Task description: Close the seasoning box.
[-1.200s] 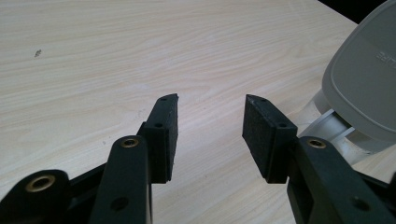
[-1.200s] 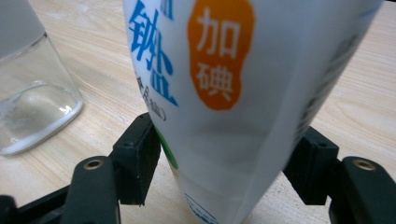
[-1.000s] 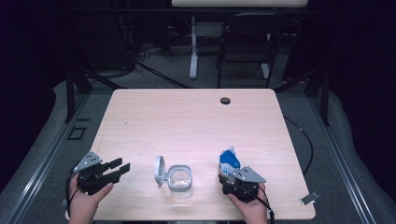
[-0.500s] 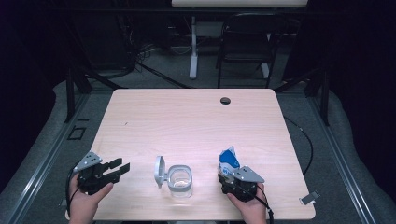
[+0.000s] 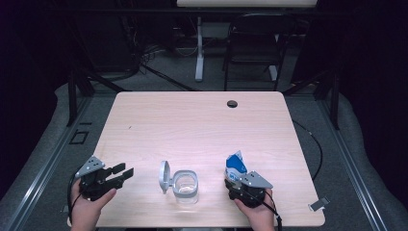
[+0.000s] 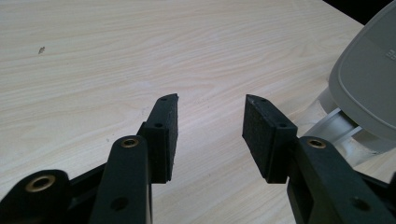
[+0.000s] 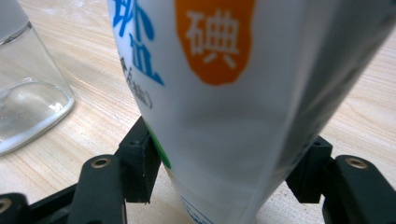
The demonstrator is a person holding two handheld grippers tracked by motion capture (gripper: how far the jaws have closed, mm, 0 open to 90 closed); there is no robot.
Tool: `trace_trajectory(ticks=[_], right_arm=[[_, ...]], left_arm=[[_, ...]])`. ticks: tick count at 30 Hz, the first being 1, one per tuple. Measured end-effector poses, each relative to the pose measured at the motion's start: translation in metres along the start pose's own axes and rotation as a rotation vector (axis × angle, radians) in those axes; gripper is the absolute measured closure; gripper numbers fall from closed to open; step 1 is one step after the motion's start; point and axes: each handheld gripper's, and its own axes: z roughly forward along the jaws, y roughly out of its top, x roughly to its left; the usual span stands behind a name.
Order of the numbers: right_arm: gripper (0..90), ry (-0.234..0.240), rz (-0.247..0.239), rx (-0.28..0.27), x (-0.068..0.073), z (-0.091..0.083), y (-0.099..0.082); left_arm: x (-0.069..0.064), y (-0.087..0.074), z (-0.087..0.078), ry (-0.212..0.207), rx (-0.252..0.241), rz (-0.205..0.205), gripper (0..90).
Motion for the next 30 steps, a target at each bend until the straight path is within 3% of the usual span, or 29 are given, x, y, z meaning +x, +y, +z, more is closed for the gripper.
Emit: trace_trajectory(ticks=[30], right_arm=[[40.8,0.0,-0.038,-0.018,0.0013,0.0001,-0.0011]], left_arm=[[0.0053,-0.0005,-0.0019,0.007,-0.011,-0.014,56.3]])
